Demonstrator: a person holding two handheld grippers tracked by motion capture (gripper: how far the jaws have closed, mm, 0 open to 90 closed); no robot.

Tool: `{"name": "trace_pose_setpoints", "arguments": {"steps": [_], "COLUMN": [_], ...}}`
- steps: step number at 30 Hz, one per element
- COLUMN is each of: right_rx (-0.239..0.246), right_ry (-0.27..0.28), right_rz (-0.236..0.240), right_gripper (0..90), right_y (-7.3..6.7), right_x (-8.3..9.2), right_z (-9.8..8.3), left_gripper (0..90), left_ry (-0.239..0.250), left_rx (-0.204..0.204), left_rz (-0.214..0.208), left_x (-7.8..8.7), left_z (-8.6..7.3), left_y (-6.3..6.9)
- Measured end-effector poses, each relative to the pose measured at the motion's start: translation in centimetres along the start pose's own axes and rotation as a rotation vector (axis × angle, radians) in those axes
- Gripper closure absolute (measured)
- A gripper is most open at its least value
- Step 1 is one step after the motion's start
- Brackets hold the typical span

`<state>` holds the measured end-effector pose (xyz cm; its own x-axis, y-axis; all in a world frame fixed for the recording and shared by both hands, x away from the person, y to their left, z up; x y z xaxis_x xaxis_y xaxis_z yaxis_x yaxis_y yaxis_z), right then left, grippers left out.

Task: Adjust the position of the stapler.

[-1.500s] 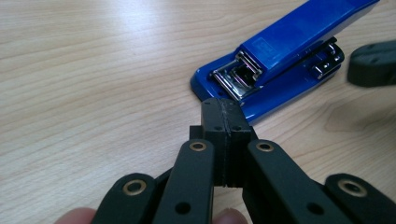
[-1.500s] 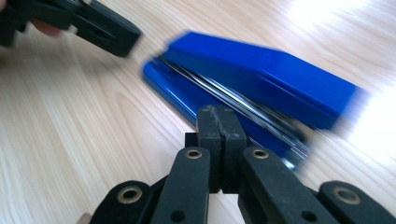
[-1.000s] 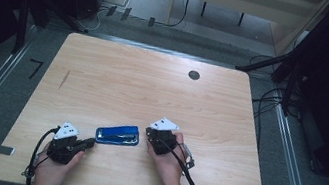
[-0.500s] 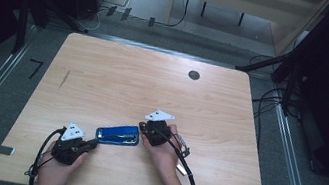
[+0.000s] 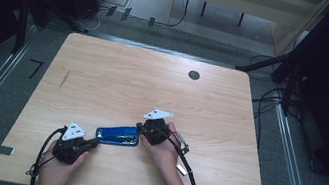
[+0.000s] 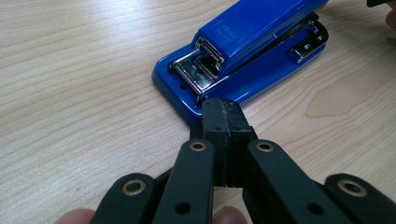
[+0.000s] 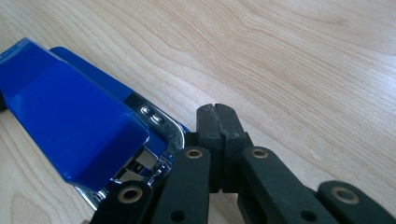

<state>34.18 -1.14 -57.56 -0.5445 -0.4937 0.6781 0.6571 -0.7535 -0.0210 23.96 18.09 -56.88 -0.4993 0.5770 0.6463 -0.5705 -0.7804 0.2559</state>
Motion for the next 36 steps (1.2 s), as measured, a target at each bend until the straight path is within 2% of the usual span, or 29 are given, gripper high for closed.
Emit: {"name": "trace_pose_setpoints", "arguments": {"steps": [13, 25, 27, 29, 30, 31, 33, 36], "right_rx": [0.023, 0.043, 0.041, 0.017, 0.009, 0.009, -0.003, 0.001], "right_ry": [0.002, -0.01, -0.011, 0.019, 0.028, 0.028, 0.036, 0.025], "right_rz": [0.033, 0.061, 0.06, 0.016, 0.009, 0.009, 0.005, 0.01], "right_gripper": [90.0, 90.0, 90.0, 90.0, 90.0, 90.0, 90.0, 90.0], "right_y": [-0.9, -2.5, -2.7, -2.8, -2.9, -2.9, -3.3, -3.6], "right_x": [0.9, 2.5, 2.6, 3.1, 3.4, 3.4, 4.3, 4.6], "right_z": [-0.9, -2.4, -2.5, -2.9, -3.1, -3.1, -3.7, -4.0], "left_gripper": [90.0, 90.0, 90.0, 90.0, 90.0, 90.0, 90.0, 90.0], "left_ry": [0.003, 0.015, 0.026, 0.05, 0.078, 0.078, 0.09, 0.075], "left_rx": [0.019, 0.039, 0.045, 0.054, 0.093, 0.093, 0.126, 0.112], "left_rz": [0.007, 0.017, 0.029, 0.056, 0.072, 0.072, 0.095, 0.098], "left_x": [0.3, 0.6, 0.8, 1.1, 1.2, 1.2, 0.7, 0.2], "left_z": [0.0, -0.1, 0.0, 0.2, 0.4, 0.4, 0.9, 1.2], "left_y": [-0.5, -1.2, -1.4, -2.0, -2.9, -2.9, -3.9, -3.8]}}
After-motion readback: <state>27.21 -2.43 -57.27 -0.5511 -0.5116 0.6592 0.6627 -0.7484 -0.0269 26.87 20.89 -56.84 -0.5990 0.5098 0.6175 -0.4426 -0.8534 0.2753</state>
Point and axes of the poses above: each handheld gripper's, and its own axes: x roughly backward along the jaws, z roughly out of its top, y roughly to its right, the point moved 6 cm from there along -x, roughly forward along the jaws, and after that the axes turned 10 degrees about -z, right-handed, at the moved point
